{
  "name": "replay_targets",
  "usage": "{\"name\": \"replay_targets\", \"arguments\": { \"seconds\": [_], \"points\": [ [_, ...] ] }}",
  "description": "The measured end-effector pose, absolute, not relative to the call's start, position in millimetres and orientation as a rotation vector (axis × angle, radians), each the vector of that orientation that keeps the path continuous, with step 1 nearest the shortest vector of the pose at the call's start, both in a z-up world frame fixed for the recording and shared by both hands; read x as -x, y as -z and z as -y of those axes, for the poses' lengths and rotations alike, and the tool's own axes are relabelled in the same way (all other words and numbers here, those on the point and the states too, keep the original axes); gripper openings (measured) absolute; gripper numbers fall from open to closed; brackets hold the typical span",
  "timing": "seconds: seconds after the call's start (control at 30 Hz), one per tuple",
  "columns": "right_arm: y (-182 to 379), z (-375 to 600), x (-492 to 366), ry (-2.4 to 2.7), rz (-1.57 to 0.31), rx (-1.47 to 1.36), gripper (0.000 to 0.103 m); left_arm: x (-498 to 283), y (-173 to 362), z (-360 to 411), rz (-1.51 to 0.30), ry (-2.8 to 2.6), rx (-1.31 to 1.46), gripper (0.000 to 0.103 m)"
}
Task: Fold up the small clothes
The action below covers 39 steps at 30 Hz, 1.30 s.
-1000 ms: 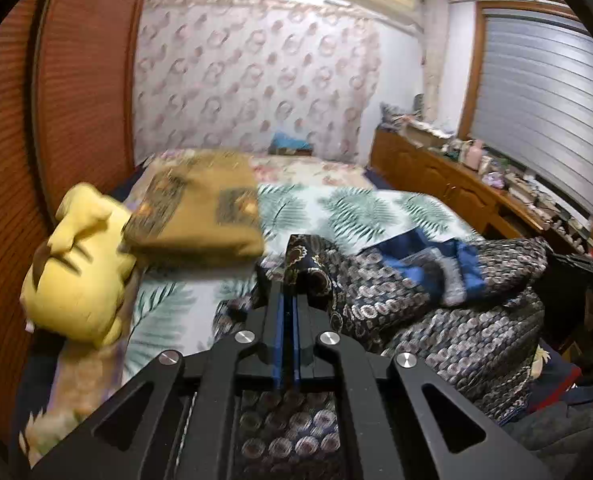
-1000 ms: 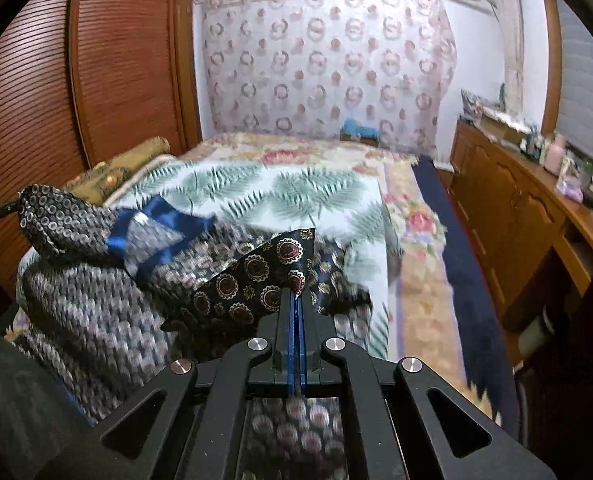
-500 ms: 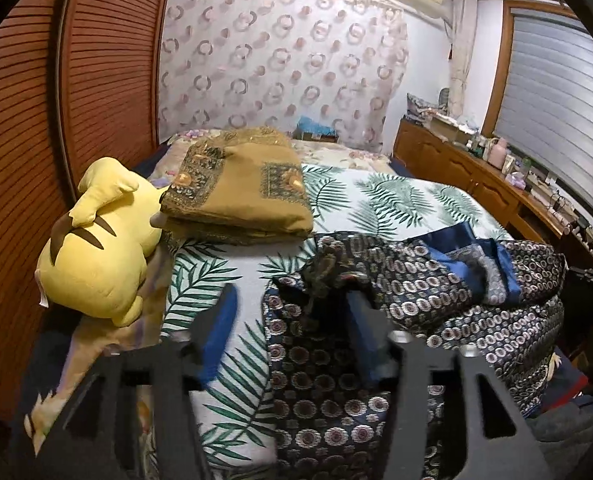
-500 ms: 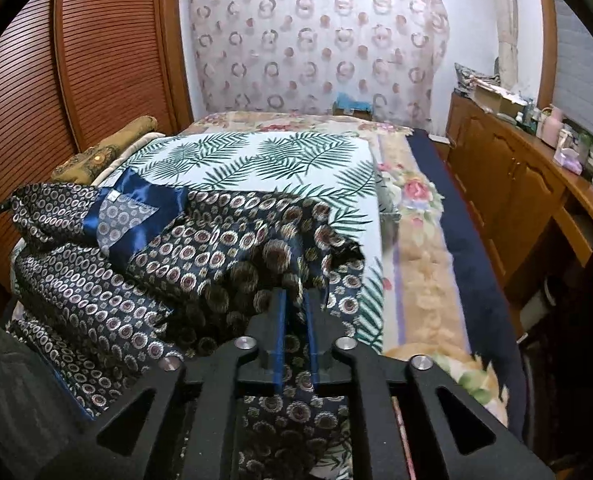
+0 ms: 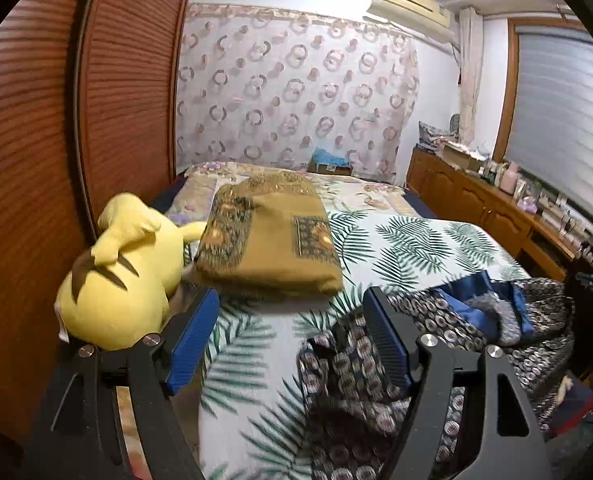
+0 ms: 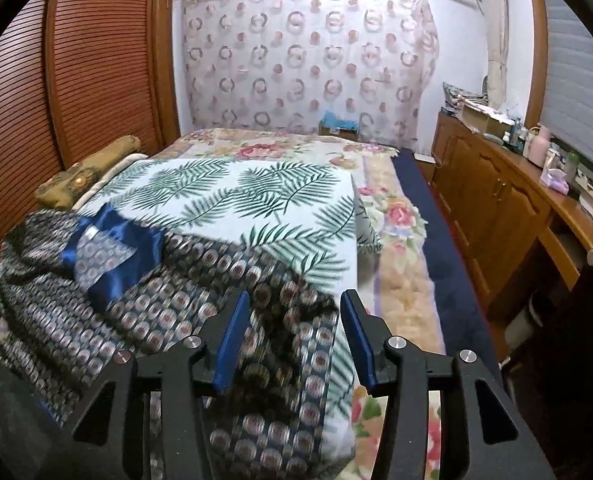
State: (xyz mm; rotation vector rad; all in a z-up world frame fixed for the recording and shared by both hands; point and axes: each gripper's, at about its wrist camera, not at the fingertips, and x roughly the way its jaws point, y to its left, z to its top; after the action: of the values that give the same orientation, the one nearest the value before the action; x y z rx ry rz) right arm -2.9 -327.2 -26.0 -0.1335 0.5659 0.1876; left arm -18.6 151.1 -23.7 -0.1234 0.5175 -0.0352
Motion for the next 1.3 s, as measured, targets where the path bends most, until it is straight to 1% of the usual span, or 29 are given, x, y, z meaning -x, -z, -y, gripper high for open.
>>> {"name": "replay_targets", "arguments": {
  "seconds": [0.23,0.4,0.5,0.7,0.77,1.0,1.03,1.07,1.1,1.17,1.23,1.3],
  "points": [
    [38.4,309.9,-50.7,-0.228,-0.606,0.114,0.050,-38.6,41.8,-134.7,-0.610,0.091,0.084,0.075],
    [54.4,296.6,-72.0,-0.246,-0.677,0.160,0.050,-67.2,72.3,-114.6,-0.733,0.144,0.030,0.075],
    [60.7,295.2,-80.3,-0.231,-0.706,0.181,0.050,-69.7,90.2,-106.8,-0.794,0.149,0.000,0.075],
    [73.4,301.2,-95.0,-0.194,-0.759,0.168,0.050,-60.4,108.4,-103.5,-0.852,0.177,0.012,0.075],
    [75.6,303.3,-97.4,-0.190,-0.775,0.163,0.054,-60.9,113.1,-102.9,-0.867,0.184,0.018,0.075],
    [79.5,305.9,-104.0,-0.220,-0.776,0.149,0.056,-64.8,117.4,-95.0,-0.880,0.207,0.008,0.075],
    [79.7,306.3,-103.7,-0.227,-0.775,0.148,0.056,-65.5,117.3,-93.7,-0.880,0.210,0.002,0.072],
    [78.8,307.4,-101.7,-0.235,-0.775,0.148,0.056,-64.9,116.7,-92.3,-0.877,0.222,-0.001,0.066],
    [79.0,307.4,-102.1,-0.242,-0.774,0.150,0.056,-64.7,116.6,-91.5,-0.875,0.233,0.000,0.062],
    [79.9,308.0,-101.7,-0.248,-0.774,0.157,0.056,-63.7,116.0,-90.0,-0.872,0.246,-0.003,0.052],
    [80.1,307.0,-102.4,-0.252,-0.775,0.165,0.056,-63.2,115.5,-88.3,-0.868,0.255,-0.010,0.046],
    [80.6,306.7,-103.0,-0.255,-0.773,0.165,0.056,-62.7,114.8,-88.0,-0.864,0.264,-0.010,0.037]
  ]
}}
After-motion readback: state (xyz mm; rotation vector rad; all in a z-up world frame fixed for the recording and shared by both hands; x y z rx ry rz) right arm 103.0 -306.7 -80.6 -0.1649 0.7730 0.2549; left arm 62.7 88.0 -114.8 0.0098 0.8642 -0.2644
